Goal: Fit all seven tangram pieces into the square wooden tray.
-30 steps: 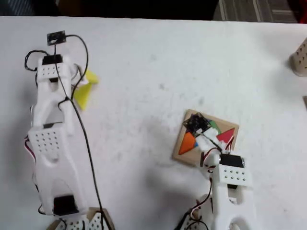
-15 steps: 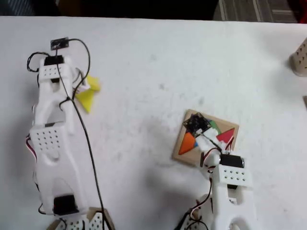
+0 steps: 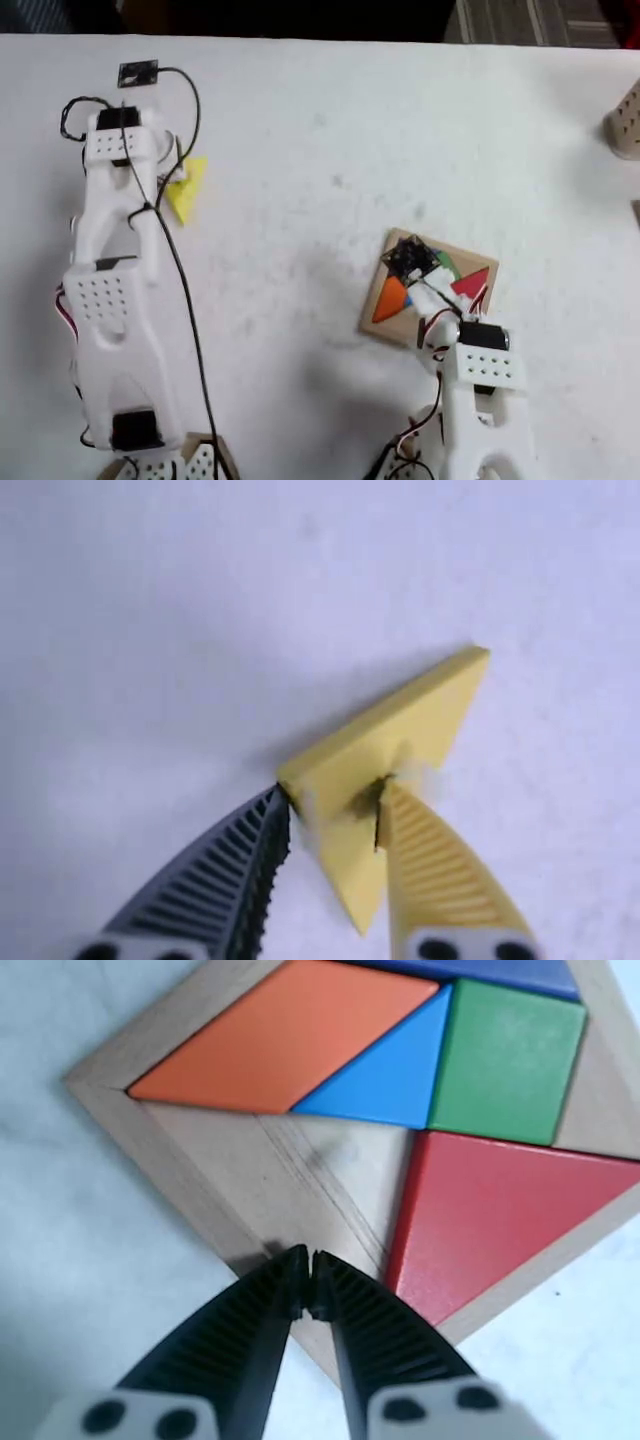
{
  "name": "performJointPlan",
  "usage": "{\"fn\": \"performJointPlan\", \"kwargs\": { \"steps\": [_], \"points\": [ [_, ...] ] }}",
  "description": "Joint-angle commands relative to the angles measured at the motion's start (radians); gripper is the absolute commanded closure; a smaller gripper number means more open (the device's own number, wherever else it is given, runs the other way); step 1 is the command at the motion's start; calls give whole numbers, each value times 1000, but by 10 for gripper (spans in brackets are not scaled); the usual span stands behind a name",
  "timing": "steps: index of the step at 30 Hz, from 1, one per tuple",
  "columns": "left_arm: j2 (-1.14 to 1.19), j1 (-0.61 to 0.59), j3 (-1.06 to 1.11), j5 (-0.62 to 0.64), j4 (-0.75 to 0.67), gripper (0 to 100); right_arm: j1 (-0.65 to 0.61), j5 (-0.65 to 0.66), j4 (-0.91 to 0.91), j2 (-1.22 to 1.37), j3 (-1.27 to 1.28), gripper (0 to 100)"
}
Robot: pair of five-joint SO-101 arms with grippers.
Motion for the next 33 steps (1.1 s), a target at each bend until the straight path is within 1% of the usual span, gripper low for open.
{"fn": "performJointPlan", "kwargs": {
  "steps": [1, 7, 10, 12, 17, 22, 26, 33],
  "points": [
    [19, 12, -3, -12, -11, 884, -12, -11, -7, -1, 5, 982],
    [7, 16, -12, -12, 52, 884, -12, -11, -7, -1, 5, 982],
    [-41, 24, -2, -8, 63, 884, -12, -11, -7, -1, 5, 982],
    [-74, 28, -2, -6, 100, 884, -12, -11, -7, -1, 5, 982],
    [-111, 84, -2, -6, 164, 884, -12, -11, -7, -1, 5, 982],
    [-104, 127, -2, -5, 167, 884, -12, -12, -7, -1, 5, 982],
    [-110, 130, -12, 31, 175, 903, -12, -12, -5, -1, 5, 982],
    [-110, 162, -12, 37, 181, 906, -10, -11, -5, -1, 5, 982]
  ]
}}
